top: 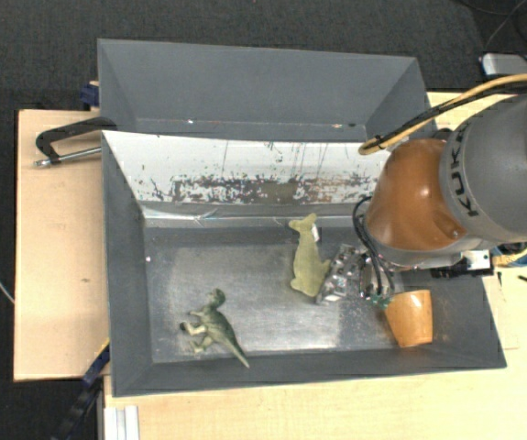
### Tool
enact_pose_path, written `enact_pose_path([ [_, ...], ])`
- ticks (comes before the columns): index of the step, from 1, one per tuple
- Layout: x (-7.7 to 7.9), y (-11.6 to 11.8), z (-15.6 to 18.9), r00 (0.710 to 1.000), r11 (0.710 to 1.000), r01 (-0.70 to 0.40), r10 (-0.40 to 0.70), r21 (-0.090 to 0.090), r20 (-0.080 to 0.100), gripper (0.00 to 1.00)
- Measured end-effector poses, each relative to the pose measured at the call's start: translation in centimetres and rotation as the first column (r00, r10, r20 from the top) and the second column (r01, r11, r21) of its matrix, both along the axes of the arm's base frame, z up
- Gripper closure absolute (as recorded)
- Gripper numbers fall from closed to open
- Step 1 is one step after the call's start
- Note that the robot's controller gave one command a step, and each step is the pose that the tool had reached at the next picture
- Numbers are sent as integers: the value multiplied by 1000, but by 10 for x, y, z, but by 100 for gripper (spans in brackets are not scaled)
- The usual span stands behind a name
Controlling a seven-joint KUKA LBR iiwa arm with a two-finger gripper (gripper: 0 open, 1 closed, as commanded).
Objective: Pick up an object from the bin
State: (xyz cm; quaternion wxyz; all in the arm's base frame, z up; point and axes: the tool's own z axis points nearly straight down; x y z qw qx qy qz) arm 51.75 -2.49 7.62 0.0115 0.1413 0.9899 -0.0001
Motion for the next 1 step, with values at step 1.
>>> enact_pose_path([
  [1,12,-66,239,958,958,-285,285,-4,-9,100],
])
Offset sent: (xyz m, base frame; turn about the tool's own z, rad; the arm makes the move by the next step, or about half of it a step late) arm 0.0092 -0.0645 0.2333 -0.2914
